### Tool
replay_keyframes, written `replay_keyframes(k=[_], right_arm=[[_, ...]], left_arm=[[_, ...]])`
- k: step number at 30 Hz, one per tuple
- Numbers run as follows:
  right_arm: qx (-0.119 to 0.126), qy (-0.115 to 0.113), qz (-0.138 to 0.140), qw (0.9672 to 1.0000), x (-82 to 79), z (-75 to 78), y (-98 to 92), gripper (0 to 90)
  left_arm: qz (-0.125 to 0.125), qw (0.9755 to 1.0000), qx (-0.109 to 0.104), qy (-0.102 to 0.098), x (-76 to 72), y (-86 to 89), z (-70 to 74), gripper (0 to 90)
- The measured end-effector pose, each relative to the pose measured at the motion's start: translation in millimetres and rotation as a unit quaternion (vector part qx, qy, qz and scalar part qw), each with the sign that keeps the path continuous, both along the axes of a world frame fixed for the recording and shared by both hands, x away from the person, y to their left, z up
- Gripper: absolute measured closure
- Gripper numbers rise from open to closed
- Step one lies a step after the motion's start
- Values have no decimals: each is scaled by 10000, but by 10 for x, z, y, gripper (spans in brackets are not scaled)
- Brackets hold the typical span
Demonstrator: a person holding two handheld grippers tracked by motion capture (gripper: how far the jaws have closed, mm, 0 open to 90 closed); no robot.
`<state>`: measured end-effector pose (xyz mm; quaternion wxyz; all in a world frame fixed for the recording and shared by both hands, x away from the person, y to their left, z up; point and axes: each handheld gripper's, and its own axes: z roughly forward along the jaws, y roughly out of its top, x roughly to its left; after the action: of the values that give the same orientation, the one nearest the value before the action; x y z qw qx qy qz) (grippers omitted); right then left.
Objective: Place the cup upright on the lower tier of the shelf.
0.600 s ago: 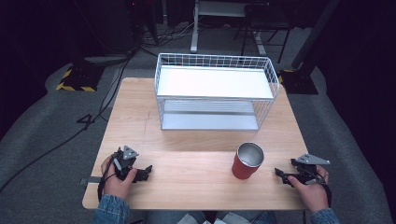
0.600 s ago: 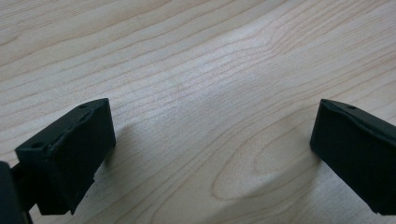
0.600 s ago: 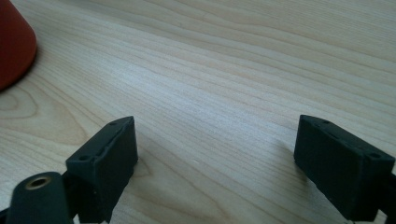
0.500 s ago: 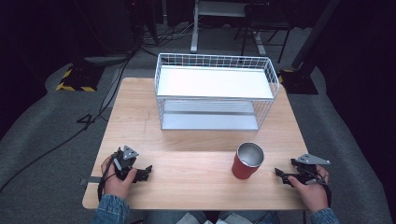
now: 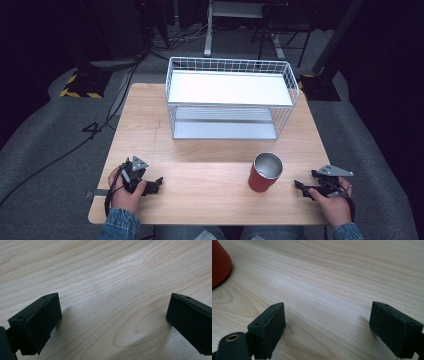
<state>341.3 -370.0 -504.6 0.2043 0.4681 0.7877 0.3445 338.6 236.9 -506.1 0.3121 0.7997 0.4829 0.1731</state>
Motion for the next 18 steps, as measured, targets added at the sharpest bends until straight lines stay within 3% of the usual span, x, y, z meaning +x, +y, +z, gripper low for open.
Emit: replay_keyframes(k=[18], right_arm=[[72, -26, -30, 10000, -1, 4, -14, 174]], left_arm=[[-29, 10000, -28, 21, 26, 5, 0, 3]])
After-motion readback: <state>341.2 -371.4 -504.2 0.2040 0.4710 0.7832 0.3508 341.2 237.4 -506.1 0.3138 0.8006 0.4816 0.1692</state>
